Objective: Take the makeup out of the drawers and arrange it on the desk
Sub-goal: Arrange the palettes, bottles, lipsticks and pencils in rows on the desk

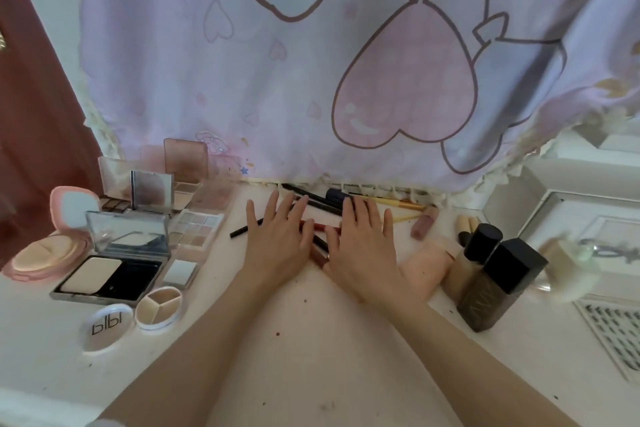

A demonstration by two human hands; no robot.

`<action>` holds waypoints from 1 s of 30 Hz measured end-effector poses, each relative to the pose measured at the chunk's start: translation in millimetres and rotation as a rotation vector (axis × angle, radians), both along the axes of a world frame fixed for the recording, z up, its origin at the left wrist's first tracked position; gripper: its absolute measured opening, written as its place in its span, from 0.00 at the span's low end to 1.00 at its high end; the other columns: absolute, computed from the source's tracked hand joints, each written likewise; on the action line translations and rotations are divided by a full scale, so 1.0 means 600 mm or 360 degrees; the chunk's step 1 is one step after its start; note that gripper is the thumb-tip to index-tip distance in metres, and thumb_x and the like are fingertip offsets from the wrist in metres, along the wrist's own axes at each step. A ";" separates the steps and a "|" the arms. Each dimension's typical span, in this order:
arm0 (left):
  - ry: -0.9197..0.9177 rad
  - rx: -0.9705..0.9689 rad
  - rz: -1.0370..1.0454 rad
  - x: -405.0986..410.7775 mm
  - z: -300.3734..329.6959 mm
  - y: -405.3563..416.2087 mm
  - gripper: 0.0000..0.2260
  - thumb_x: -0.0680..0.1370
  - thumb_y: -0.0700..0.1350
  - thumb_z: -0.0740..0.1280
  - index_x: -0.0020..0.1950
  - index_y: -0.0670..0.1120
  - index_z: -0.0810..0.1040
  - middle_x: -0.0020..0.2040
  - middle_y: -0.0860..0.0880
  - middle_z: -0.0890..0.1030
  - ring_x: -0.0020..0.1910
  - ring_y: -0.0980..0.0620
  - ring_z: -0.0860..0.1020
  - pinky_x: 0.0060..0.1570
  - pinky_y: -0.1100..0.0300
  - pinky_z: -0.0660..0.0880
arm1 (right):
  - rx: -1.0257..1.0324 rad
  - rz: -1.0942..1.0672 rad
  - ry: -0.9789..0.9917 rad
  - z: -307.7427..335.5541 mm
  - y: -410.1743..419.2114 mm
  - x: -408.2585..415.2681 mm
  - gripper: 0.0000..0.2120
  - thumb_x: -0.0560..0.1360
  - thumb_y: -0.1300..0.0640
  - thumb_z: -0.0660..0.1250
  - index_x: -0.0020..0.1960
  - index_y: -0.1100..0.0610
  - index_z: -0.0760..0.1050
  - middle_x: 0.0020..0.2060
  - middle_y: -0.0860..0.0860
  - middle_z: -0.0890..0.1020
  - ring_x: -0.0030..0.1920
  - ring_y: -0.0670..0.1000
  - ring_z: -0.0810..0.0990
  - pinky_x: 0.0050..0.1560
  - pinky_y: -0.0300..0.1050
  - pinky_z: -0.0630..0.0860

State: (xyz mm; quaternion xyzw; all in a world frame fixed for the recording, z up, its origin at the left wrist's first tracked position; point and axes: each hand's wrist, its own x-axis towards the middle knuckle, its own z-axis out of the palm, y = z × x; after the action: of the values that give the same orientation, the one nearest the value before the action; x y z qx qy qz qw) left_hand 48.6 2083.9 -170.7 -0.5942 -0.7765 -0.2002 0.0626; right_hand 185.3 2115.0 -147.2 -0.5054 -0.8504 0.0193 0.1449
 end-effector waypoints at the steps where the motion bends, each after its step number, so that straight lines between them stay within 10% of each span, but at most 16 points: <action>1: -0.0013 -0.0003 -0.0036 -0.004 0.002 0.016 0.22 0.80 0.53 0.48 0.74 0.53 0.55 0.75 0.53 0.56 0.75 0.52 0.47 0.70 0.43 0.39 | -0.0041 -0.0072 0.0027 -0.001 0.018 -0.009 0.29 0.80 0.45 0.46 0.76 0.59 0.47 0.76 0.55 0.51 0.76 0.55 0.45 0.73 0.56 0.38; 15: -0.0016 -0.0001 -0.0267 -0.033 -0.007 0.097 0.18 0.79 0.50 0.53 0.69 0.54 0.66 0.66 0.52 0.68 0.68 0.52 0.62 0.68 0.49 0.55 | -0.0131 -0.0200 -0.0053 -0.012 0.126 -0.053 0.26 0.79 0.43 0.50 0.71 0.58 0.61 0.67 0.58 0.66 0.68 0.60 0.63 0.70 0.63 0.52; 30: -0.0196 -0.0034 -0.0156 0.010 -0.007 0.005 0.18 0.79 0.53 0.52 0.69 0.55 0.65 0.66 0.57 0.67 0.69 0.58 0.58 0.71 0.43 0.41 | -0.0024 -0.0257 -0.0027 -0.012 0.111 -0.013 0.31 0.78 0.38 0.47 0.68 0.60 0.65 0.67 0.58 0.67 0.69 0.59 0.60 0.71 0.57 0.52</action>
State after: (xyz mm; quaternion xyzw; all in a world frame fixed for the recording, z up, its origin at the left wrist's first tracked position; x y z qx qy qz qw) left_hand 54.7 2086.9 -175.1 -0.6187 -0.7510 -0.2310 -0.0016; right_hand 177.7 2181.3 -154.3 -0.5735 -0.8080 0.0097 0.1349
